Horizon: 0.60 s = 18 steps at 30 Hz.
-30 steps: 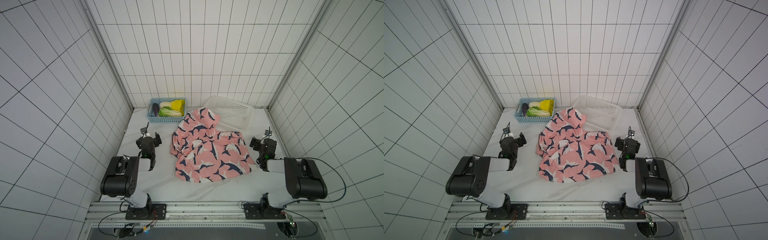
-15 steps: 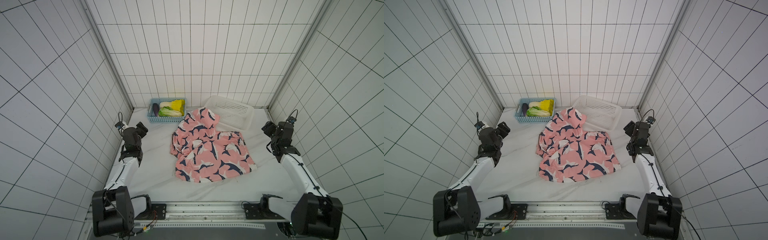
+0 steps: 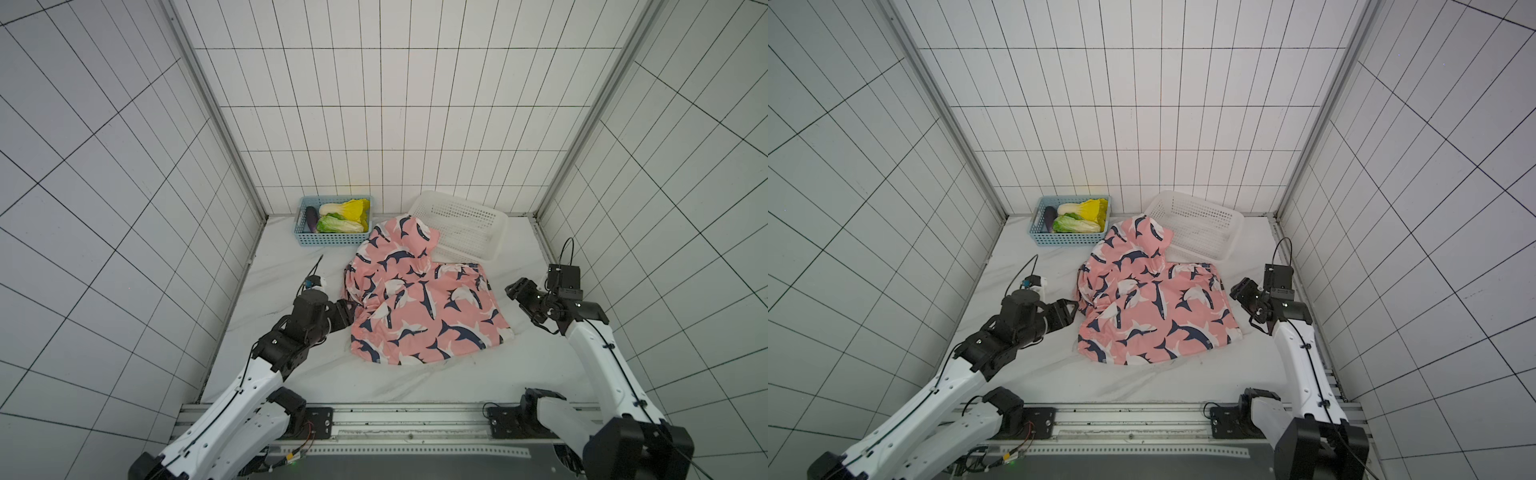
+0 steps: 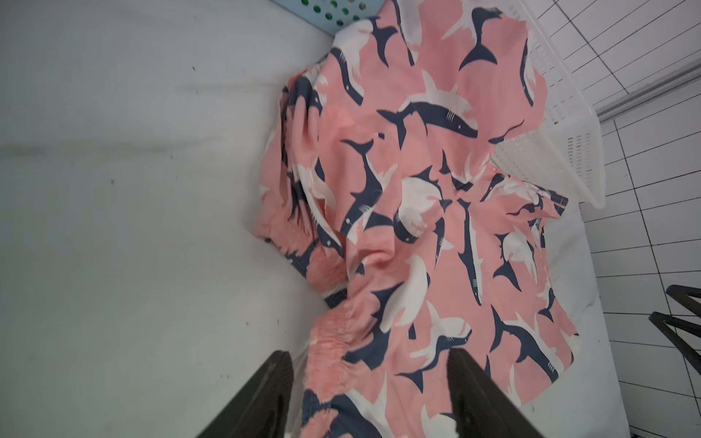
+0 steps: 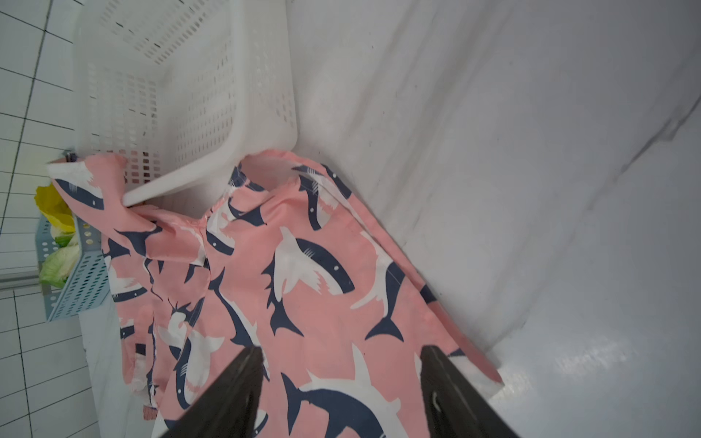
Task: Roll up the shorts
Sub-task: Fold the shorts at the center of the board.
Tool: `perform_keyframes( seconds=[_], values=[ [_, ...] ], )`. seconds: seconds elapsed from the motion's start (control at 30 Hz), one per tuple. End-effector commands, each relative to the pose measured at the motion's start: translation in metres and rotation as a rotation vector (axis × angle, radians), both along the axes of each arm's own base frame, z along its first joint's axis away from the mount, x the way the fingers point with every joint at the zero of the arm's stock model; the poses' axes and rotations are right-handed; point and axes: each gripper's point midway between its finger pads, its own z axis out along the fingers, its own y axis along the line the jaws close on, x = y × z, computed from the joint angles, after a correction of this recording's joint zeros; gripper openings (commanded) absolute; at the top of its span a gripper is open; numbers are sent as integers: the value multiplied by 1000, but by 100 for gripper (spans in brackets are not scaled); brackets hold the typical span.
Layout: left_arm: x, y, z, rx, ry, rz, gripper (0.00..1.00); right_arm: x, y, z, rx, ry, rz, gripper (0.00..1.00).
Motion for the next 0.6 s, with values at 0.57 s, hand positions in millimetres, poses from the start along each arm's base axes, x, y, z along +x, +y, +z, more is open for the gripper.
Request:
perform_keyframes(
  seconds=[0.57],
  values=[
    [-36,-16,-78,39,63,12,92,-78,17,-69,86,299,33,71]
  ],
)
